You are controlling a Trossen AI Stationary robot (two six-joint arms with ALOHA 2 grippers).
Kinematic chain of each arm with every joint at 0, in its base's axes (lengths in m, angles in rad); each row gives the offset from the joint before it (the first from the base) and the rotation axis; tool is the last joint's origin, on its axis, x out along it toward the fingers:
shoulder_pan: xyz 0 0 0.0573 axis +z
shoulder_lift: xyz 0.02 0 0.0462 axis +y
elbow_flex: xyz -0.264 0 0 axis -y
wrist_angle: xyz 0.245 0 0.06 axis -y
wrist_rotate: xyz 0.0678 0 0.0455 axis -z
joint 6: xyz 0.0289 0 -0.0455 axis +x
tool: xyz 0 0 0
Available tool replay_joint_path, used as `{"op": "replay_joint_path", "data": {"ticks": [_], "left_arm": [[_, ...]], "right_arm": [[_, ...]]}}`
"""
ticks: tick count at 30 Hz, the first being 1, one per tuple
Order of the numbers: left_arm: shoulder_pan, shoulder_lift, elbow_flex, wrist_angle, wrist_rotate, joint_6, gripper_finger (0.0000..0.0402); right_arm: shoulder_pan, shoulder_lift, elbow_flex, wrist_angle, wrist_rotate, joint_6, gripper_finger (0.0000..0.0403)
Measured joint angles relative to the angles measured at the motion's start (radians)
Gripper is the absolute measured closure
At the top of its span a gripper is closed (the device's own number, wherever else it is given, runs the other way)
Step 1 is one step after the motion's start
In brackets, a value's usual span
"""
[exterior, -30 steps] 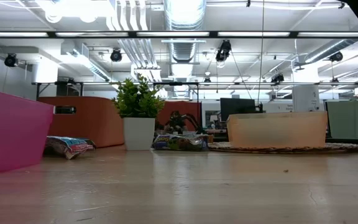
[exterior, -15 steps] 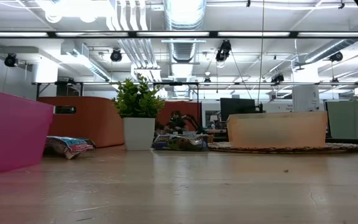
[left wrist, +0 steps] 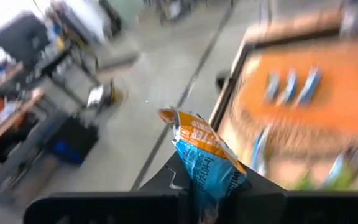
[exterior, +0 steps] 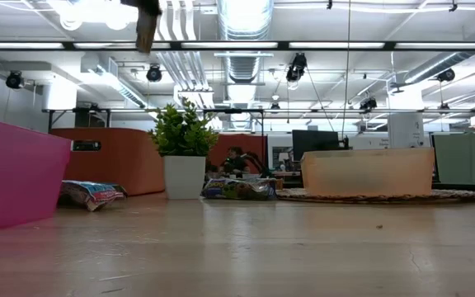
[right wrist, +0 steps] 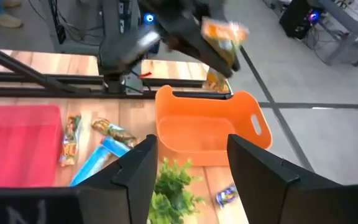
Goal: Pick and place Granola Bars by type
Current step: Put the yellow granola bar into the left orange bin
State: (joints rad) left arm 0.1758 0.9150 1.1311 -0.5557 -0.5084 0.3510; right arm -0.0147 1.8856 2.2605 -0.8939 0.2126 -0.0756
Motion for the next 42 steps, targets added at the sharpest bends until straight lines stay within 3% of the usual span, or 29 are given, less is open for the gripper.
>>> {"op": "replay_joint_path", "data": {"ticks": [10, 16, 28, 42], "left_arm": [[0.38, 0.166, 0.05, -0.168, 0.244, 0.228, 0.0397], [0.528, 0.286, 0.047, -0.204, 0.351, 0.354, 0.0397], [0.568, 0.533, 0.047, -0.23, 0.305, 0.564, 0.0397], [0.628, 0.689, 0.044, -0.148, 0.3, 0.667, 0.0397]], "right_arm": [[0.0, -0.043, -0.003, -0.192, 0.056, 0.021, 0.0218], [0.004, -0.064, -0.003, -0.223, 0.054, 0.024, 0.0222], [0.012, -0.078, -0.003, -0.235, 0.052, 0.024, 0.022], [0.019, -0.08, -0.003, -0.256, 0.05, 0.051, 0.022]]}}
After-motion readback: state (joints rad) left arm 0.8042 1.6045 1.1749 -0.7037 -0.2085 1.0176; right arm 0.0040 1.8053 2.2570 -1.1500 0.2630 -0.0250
